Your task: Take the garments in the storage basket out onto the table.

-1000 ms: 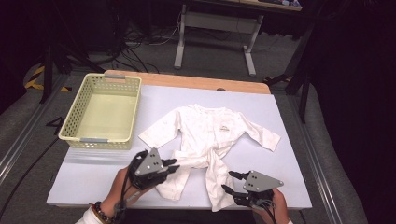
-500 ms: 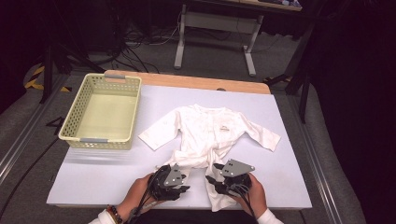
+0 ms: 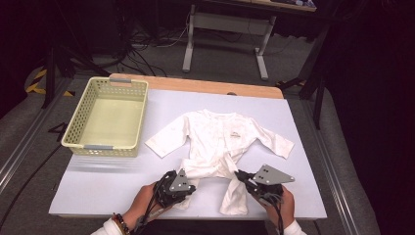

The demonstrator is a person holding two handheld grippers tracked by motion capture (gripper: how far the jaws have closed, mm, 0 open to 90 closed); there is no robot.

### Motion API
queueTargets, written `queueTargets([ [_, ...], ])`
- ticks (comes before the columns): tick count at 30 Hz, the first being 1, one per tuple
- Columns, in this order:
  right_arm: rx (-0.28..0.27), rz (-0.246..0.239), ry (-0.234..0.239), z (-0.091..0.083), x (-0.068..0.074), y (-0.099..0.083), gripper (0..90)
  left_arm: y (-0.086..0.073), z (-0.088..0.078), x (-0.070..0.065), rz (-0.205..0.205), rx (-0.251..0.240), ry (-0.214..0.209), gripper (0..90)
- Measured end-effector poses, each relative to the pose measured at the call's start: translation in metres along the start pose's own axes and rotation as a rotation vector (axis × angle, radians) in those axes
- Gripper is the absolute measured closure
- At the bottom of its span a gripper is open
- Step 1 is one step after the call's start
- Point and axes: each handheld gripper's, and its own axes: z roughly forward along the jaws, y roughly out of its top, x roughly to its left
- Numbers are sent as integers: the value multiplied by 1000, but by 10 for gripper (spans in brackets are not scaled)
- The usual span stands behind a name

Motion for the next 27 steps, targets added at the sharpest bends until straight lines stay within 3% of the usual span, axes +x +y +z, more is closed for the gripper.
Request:
queueTargets([
  [2, -26, 21, -29, -11, -8, -1, 879, 0, -1, 0, -9, -3, -17, 882],
  [8, -32, 107, -86, -30, -29, -15, 872, 1, -2, -6, 16, 6, -44, 881],
  [16, 50, 132, -171, -30, -43, -36, 847, 5, -2, -18, 92, 11, -91, 881],
  [20, 90, 145, -179, -24, -52, -43, 839, 6, -1, -21, 105, 16, -114, 880],
  [23, 93, 156, -169, -23, -54, -45, 773, 7, -2, -22, 102, 7, -102, 872],
  [27, 66, 140, -145, -24, -48, -41, 592, 7, -2, -21, 95, -14, -88, 856],
])
